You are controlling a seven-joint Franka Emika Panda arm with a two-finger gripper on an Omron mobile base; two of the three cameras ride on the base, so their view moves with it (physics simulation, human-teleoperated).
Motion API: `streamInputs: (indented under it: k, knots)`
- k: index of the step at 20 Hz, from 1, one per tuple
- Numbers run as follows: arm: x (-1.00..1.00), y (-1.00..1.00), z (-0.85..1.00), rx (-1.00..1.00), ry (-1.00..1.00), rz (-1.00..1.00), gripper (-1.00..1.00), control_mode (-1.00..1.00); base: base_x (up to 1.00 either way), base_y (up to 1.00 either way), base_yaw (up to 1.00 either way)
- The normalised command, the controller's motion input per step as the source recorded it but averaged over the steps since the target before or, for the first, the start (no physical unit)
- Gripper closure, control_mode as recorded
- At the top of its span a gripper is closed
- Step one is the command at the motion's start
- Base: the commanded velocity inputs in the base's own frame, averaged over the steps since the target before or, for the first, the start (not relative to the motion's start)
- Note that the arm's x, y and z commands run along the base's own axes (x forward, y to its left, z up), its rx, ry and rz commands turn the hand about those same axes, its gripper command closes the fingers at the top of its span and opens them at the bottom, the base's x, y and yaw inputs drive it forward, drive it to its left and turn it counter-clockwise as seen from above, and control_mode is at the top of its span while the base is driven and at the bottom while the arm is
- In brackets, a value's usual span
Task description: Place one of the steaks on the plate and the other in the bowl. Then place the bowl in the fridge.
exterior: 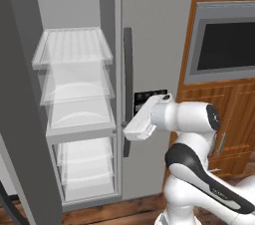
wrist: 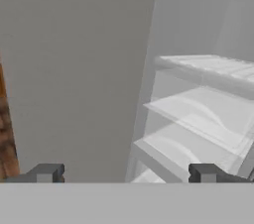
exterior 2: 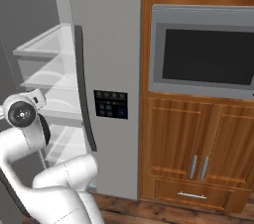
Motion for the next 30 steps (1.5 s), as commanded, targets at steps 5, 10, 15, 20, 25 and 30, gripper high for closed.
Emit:
streamInputs:
  k: [5, 10, 15, 20, 25, 30]
  knots:
    - [0.28, -0.6, -0.1, -0.02, 0.1, -0.1, -1.0, -1.0, 0.0, 0.0, 0.0]
    - [0.24, -0.46, -0.31, 0.0, -0.03, 0.0, -1.0, -1.0, 0.0, 0.0, 0.0]
    - [0.01, -0.26, -0.3, -0.09, -0.11, 0.05, -1.0, -1.0, 0.0, 0.0, 0.0]
    - [-0.04, -0.03, -0.42, -0.17, -0.19, 0.12, -1.0, -1.0, 0.0, 0.0, 0.0]
    - [-0.17, -0.14, -0.15, -0.01, -0.17, -0.05, -1.0, -1.0, 0.0, 0.0, 0.0]
    - [-0.34, -0.28, 0.0, 0.21, -0.01, -0.34, -1.0, -1.0, 0.0, 0.0, 0.0]
